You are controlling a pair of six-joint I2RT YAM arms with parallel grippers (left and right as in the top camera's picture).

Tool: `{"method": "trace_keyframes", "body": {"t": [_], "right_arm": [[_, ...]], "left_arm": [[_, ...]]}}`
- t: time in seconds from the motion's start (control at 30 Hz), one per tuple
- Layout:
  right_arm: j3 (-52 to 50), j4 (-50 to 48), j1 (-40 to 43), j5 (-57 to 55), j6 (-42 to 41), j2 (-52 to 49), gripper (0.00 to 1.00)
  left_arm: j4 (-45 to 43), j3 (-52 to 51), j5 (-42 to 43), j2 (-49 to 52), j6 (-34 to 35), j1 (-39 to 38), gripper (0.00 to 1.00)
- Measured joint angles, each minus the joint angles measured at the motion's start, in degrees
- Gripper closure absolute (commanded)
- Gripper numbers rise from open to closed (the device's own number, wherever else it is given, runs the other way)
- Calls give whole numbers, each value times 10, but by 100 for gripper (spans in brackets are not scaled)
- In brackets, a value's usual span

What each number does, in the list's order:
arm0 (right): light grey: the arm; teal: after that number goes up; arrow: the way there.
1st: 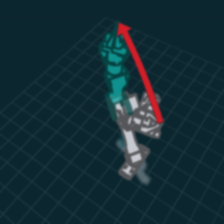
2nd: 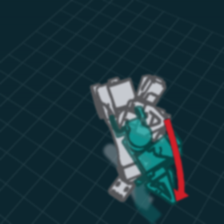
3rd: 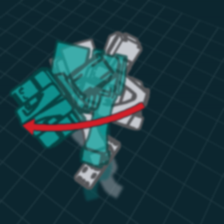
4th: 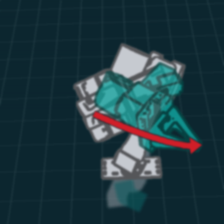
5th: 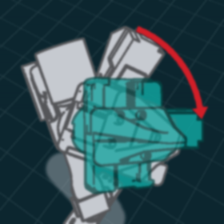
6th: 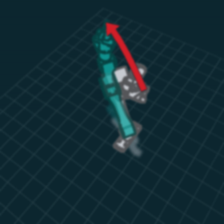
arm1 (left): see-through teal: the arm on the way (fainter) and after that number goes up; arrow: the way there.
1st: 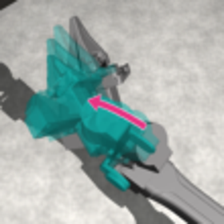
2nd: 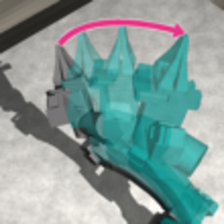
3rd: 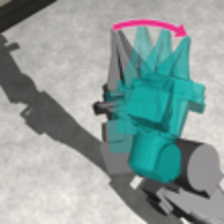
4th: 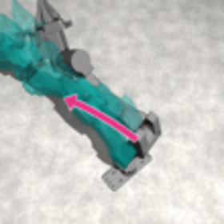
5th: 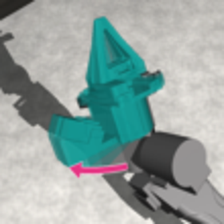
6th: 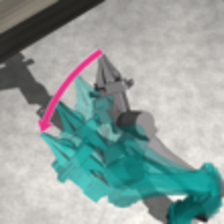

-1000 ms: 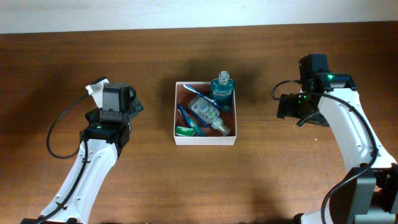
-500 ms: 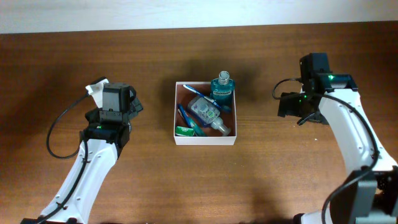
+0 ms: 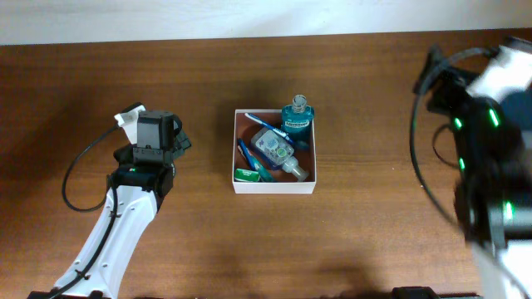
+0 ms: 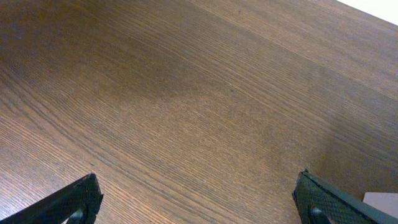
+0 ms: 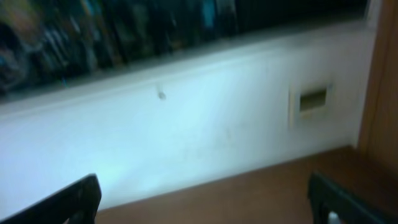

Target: Pack container

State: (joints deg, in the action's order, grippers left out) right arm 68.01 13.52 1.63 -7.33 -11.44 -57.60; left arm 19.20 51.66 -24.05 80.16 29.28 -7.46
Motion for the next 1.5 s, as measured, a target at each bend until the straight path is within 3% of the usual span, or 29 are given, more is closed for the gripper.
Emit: {"method": "trace_keyframes", "body": {"t": [0.13, 0.33, 0.6, 0.9, 1.5], "right_arm": [[-106, -91, 0, 13, 48, 136, 1], [-291, -110, 1, 45, 141, 340, 1], [-510, -183, 28, 89, 184, 510, 1], [-661, -278, 36, 153, 192, 564, 1], [-674, -103, 37, 166, 193, 567, 1]], "left_arm": [[0, 0, 0, 0, 0, 0, 1], [1, 0, 0, 0, 0, 0, 1], [0, 0, 0, 0, 0, 0, 1], [1, 0, 0, 0, 0, 0, 1], [1, 0, 0, 0, 0, 0, 1]]}}
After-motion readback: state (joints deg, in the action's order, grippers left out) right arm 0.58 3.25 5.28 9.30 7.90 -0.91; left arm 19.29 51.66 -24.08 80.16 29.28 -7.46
